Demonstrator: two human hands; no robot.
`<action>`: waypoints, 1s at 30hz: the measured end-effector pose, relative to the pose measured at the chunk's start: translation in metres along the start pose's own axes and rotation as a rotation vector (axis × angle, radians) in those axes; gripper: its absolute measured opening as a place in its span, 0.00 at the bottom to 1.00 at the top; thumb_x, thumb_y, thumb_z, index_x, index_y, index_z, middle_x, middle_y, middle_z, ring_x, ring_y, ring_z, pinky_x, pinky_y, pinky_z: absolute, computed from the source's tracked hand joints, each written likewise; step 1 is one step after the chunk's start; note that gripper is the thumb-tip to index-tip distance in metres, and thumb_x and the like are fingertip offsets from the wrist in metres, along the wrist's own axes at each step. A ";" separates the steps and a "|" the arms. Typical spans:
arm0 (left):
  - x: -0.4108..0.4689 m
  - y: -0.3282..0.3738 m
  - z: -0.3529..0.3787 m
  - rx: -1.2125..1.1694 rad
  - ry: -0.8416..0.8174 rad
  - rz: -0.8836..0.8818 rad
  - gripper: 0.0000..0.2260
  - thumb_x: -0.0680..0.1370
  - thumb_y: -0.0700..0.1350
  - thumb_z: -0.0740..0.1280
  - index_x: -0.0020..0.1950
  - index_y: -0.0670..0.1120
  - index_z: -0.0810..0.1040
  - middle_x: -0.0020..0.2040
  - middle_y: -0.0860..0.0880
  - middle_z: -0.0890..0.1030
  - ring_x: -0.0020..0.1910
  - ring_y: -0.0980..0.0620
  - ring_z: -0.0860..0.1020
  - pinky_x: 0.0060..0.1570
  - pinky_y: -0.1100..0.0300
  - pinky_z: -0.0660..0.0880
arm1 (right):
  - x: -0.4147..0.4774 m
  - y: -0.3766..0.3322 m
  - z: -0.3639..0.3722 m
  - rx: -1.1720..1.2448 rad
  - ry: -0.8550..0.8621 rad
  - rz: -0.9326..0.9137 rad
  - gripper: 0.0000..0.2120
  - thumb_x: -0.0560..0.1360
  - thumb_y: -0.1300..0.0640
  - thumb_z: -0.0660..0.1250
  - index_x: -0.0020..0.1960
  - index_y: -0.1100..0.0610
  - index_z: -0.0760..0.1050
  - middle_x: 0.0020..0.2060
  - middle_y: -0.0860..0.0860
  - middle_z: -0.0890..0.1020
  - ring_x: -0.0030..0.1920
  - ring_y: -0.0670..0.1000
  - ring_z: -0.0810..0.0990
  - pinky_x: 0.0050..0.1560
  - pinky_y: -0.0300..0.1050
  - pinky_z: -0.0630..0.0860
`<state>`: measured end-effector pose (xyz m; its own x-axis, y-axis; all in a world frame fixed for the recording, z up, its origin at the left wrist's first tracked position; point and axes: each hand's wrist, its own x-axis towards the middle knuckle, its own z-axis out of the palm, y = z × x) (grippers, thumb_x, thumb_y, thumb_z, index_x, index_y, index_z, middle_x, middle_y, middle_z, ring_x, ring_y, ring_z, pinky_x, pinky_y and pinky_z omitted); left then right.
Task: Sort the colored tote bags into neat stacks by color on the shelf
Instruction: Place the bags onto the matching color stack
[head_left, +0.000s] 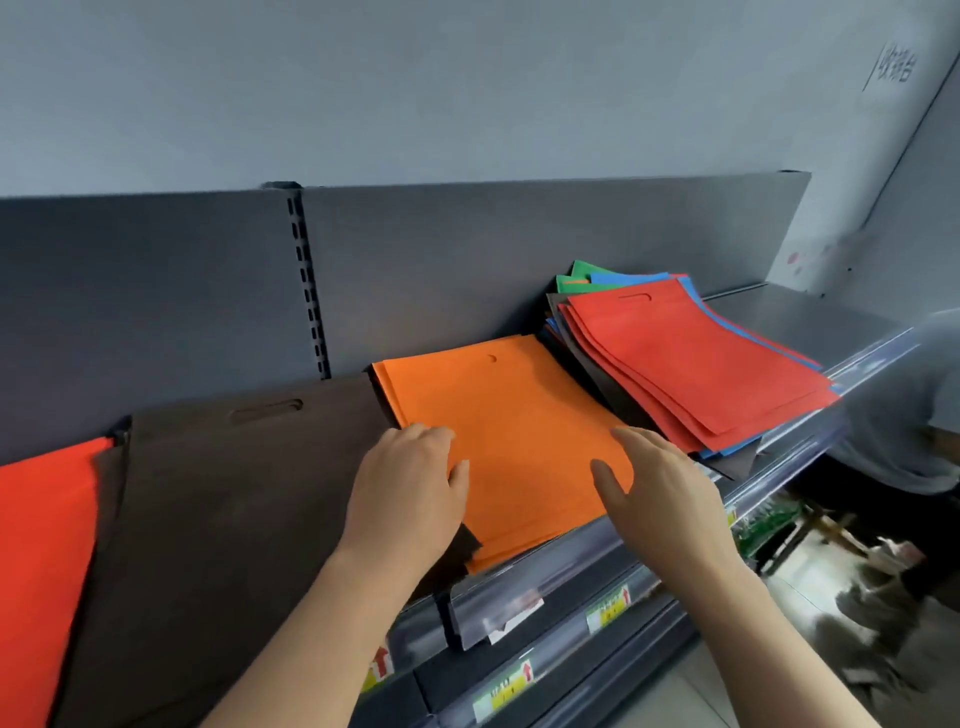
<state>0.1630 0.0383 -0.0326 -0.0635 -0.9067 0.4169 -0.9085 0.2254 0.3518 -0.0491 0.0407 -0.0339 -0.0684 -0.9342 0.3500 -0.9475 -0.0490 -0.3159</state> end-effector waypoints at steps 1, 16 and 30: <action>0.008 0.008 0.007 -0.007 -0.008 0.006 0.14 0.80 0.51 0.59 0.62 0.47 0.75 0.55 0.52 0.77 0.56 0.53 0.73 0.55 0.59 0.72 | 0.007 0.011 -0.001 -0.001 0.008 0.006 0.22 0.78 0.48 0.62 0.69 0.55 0.69 0.66 0.48 0.74 0.66 0.50 0.72 0.61 0.44 0.70; 0.094 0.144 0.121 -0.117 -0.043 -0.153 0.13 0.79 0.51 0.61 0.59 0.46 0.76 0.52 0.50 0.78 0.53 0.51 0.75 0.51 0.57 0.73 | 0.146 0.201 -0.014 -0.136 -0.077 0.014 0.11 0.78 0.56 0.58 0.54 0.60 0.75 0.54 0.55 0.78 0.56 0.58 0.76 0.50 0.49 0.70; 0.118 0.190 0.156 -0.281 -0.015 -0.418 0.22 0.78 0.52 0.64 0.68 0.43 0.66 0.58 0.49 0.77 0.53 0.50 0.76 0.47 0.62 0.70 | 0.151 0.231 0.011 0.106 0.011 -0.395 0.07 0.73 0.63 0.68 0.49 0.59 0.82 0.47 0.52 0.84 0.47 0.56 0.81 0.50 0.45 0.76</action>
<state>-0.0820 -0.0812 -0.0477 0.2742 -0.9444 0.1814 -0.7117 -0.0725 0.6987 -0.2747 -0.1153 -0.0638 0.2902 -0.8325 0.4720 -0.8642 -0.4398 -0.2444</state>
